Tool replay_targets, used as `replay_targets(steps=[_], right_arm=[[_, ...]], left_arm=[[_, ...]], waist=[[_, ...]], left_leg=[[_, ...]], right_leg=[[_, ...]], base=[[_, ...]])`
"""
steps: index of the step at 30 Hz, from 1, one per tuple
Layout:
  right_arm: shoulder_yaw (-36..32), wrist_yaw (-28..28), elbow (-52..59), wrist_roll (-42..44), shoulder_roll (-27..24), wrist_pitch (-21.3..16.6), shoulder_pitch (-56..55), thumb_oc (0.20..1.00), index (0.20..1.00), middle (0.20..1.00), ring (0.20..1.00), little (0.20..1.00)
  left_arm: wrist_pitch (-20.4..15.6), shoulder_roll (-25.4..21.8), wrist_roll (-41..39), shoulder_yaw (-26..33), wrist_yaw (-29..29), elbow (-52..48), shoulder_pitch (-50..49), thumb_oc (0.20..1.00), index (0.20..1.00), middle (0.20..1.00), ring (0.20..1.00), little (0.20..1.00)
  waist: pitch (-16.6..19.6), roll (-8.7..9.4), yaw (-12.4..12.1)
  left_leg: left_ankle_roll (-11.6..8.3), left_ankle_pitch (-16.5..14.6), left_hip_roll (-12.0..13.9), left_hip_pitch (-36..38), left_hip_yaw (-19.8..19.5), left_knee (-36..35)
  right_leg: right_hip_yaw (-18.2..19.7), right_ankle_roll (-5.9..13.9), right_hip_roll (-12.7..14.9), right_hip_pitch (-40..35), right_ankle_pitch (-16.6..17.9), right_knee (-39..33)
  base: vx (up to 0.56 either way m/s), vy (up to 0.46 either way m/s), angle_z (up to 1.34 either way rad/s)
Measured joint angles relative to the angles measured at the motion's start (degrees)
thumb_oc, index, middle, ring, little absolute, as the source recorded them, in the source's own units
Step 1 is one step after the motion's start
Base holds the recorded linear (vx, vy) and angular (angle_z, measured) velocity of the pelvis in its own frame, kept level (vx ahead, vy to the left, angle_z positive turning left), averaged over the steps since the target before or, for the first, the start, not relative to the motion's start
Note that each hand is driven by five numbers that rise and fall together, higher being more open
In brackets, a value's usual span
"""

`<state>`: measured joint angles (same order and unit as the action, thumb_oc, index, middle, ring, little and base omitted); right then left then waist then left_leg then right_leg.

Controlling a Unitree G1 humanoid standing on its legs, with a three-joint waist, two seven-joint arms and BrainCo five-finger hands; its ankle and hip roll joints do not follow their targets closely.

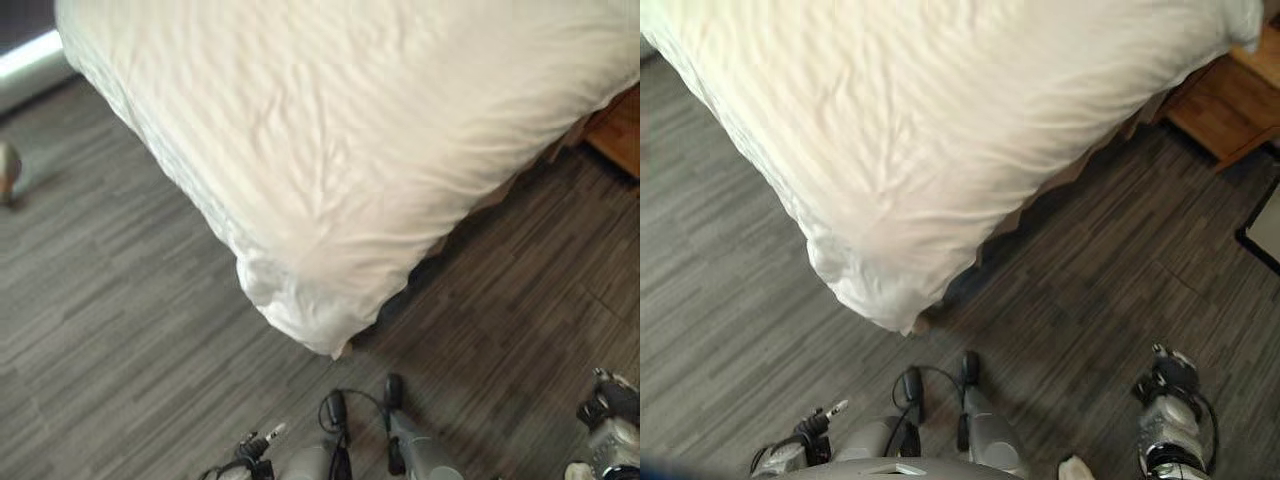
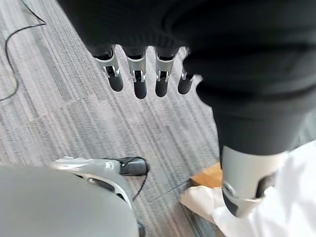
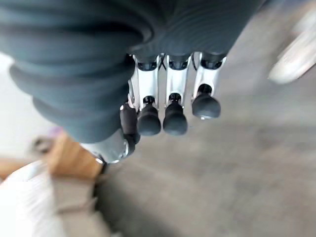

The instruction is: Making the bed.

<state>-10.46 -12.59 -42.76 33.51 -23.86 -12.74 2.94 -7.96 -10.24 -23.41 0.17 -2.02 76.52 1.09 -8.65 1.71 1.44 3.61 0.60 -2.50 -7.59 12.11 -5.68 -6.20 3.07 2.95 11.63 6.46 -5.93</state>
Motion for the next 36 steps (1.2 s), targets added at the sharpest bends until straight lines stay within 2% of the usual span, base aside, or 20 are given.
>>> replay_targets(steps=[3,4,9,14,15,16,17,18,19,21,22,36], right_arm=[[4.01,0.27,7.34,-3.78,2.53,-0.66,-1.46,0.200,0.200,0.200,0.200,0.200],[4.77,0.48,8.47,-4.91,2.64,-0.43,-1.08,0.200,0.200,0.200,0.200,0.200],[6.90,1.92,16.94,-9.80,2.73,0.18,-3.53,0.200,0.200,0.200,0.200,0.200],[9.84,4.51,17.07,-11.03,4.56,0.06,-4.24,0.200,0.200,0.200,0.200,0.200],[11.61,5.28,15.80,-10.98,5.10,0.07,-4.27,1.000,1.000,1.000,1.000,1.000],[13.70,6.24,15.18,-10.99,5.01,0.80,-4.57,1.000,1.000,1.000,1.000,1.000],[15.45,6.93,15.17,-11.02,4.91,1.43,-5.14,0.580,0.580,0.580,0.580,0.580],[15.78,8.24,15.57,-11.09,5.29,2.11,-6.43,0.357,0.357,0.357,0.357,0.357],[15.78,8.71,16.18,-11.08,5.93,2.36,-8.05,0.238,0.238,0.238,0.238,0.238],[15.51,9.68,17.26,-11.00,7.55,2.60,-12.06,0.426,0.426,0.426,0.426,0.426],[15.51,10.05,17.03,-10.97,8.18,2.86,-13.44,1.000,1.000,1.000,1.000,1.000],[16.64,11.87,14.86,-10.41,8.02,3.70,-13.84,1.000,1.000,1.000,1.000,1.000]], left_arm=[[1.09,0.35,2.14,0.57,0.13,0.43,-2.36,1.000,1.000,1.000,1.000,1.000],[1.14,0.42,2.37,0.73,0.21,0.53,-2.72,1.000,1.000,1.000,1.000,1.000],[2.28,0.49,6.20,2.36,0.68,0.76,-4.41,1.000,1.000,1.000,1.000,1.000],[2.34,0.51,8.91,-0.03,1.03,0.33,-4.16,1.000,1.000,1.000,1.000,1.000],[2.35,0.53,8.93,-0.70,1.12,0.10,-4.33,1.000,1.000,1.000,1.000,1.000],[2.38,0.53,9.11,-2.09,1.18,-0.41,-4.54,1.000,1.000,1.000,1.000,1.000],[2.36,0.48,9.97,-2.66,1.28,-1.16,-4.81,1.000,1.000,1.000,1.000,1.000],[2.31,0.59,11.13,-2.63,1.42,-1.62,-4.78,1.000,1.000,1.000,1.000,1.000],[2.26,0.70,11.25,-2.62,1.65,-1.81,-4.77,1.000,1.000,1.000,1.000,1.000],[2.24,0.84,11.23,-2.24,1.95,-1.89,-4.99,1.000,1.000,1.000,1.000,1.000],[2.24,0.94,11.19,-2.03,1.96,-1.95,-5.19,1.000,1.000,1.000,1.000,1.000],[0.82,0.97,10.93,-5.42,2.23,-6.36,-4.75,1.000,1.000,1.000,1.000,1.000]], waist=[[3.01,-0.34,-0.36],[3.73,-1.18,-0.62],[6.92,-0.99,-0.99],[9.46,-0.95,-1.74],[9.51,-1.22,-1.77],[9.74,-1.49,-1.77],[9.90,-1.68,-1.76],[10.02,-1.94,-1.83],[10.10,-2.13,-1.82],[10.21,-2.30,-1.81],[10.15,-2.37,-1.81],[10.29,-1.83,-1.50]], left_leg=[[-0.52,-0.31,0.15,1.81,-0.24,0.01],[-0.58,-0.35,0.25,2.51,-0.39,0.01],[-0.95,-0.81,0.68,5.74,-1.82,-0.01],[-1.04,-1.05,0.71,8.06,-3.47,-0.01],[-1.12,-1.10,0.70,8.71,-3.53,-0.02],[-1.17,-1.14,0.73,8.89,-3.63,-0.02],[-1.19,-1.15,0.74,8.94,-3.71,-0.02],[-1.20,-1.15,0.75,9.00,-3.95,-0.02],[-1.20,-1.15,0.74,9.10,-4.37,-0.02],[-1.33,-1.24,0.81,9.65,-4.86,-0.03],[-1.44,-1.32,0.88,9.82,-4.91,-0.03],[-1.56,-1.41,0.99,10.29,-4.92,-0.02]], right_leg=[[-0.32,-0.69,-0.36,-1.73,-0.31,-0.13],[-0.42,-0.65,-0.46,-2.51,-0.42,-0.13],[-1.86,-0.52,-0.76,-6.38,-1.38,-0.07],[-3.60,-0.88,-0.59,-9.41,-2.33,-0.09],[-3.68,-1.00,-0.62,-10.06,-2.41,-0.10],[-3.82,-1.08,-0.63,-10.32,-2.53,-0.10],[-3.92,-1.08,-0.64,-10.38,-2.56,-0.10],[-4.06,-1.07,-0.64,-10.51,-2.62,-0.10],[-4.35,-1.06,-0.63,-10.74,-2.75,-0.10],[-4.83,-1.33,-0.67,-11.45,-3.10,-0.10],[-4.87,-1.36,-0.74,-11.90,-3.22,-0.10],[-4.89,-1.29,-0.88,-12.10,-3.35,-0.10]], base=[[0.01,-0.061,0.02],[0.00,-0.065,0.04],[-0.01,-0.056,0.13],[-0.03,-0.061,0.19],[-0.02,-0.048,0.05],[-0.02,-0.058,0.05],[0.01,-0.039,0.07],[0.02,-0.037,0.11],[0.02,-0.039,0.15],[0.01,-0.023,0.12],[0.02,-0.015,0.04],[0.01,-0.007,0.00]])
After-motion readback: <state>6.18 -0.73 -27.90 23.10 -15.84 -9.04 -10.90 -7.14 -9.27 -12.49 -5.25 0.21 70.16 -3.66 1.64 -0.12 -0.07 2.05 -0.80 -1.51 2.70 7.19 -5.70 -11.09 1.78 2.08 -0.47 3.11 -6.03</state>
